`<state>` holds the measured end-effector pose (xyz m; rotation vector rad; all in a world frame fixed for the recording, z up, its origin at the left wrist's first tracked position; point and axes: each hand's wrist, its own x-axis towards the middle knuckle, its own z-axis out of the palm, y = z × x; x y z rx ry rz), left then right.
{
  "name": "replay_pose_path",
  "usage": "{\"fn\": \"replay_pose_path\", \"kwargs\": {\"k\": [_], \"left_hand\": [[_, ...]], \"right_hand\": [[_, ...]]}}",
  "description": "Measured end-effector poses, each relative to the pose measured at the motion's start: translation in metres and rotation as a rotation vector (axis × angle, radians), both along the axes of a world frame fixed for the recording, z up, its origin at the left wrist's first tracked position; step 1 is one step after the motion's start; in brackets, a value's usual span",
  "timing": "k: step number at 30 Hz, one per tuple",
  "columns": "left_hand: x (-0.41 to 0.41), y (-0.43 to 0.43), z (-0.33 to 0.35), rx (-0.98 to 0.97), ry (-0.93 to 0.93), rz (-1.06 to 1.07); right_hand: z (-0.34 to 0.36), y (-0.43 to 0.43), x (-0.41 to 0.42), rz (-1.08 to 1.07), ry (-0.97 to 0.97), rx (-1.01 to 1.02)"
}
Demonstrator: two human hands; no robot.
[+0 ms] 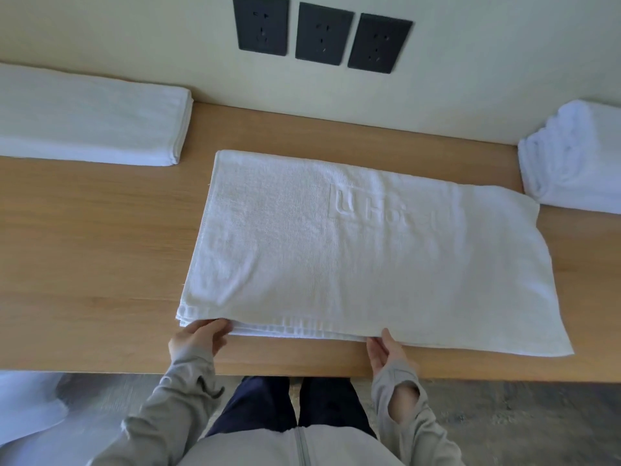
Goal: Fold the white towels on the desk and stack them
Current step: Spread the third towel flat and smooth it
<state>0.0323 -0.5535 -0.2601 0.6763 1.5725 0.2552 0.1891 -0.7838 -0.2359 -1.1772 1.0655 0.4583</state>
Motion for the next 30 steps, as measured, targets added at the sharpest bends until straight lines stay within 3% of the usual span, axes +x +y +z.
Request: {"fn": "replay_pose_path", "kwargs": {"k": [4,7,14,24,30], "left_hand": [[0.007,-0.003,0.006,-0.177,-0.262,0.283],[0.011,-0.003,0.007,-0.215,-0.35,0.342],[0.018,-0.01,0.004,-0.009,-0.151,0.271],[0.007,-0.02,-0.015,0.255,-0.151,0.148],[0.005,-0.024,-0.018,0.288,-0.157,0.18]], "right_hand": [[0.0,0.004,0.0,0.047,0.044,0.075],[-0.002,0.004,0.004,0.098,0.062,0.063],[-0.008,0.0,0.009,0.211,0.076,0.029],[-0.011,-0.002,0.008,0.179,-0.009,0.003],[-0.012,-0.002,0.005,0.117,-0.014,0.025]]}}
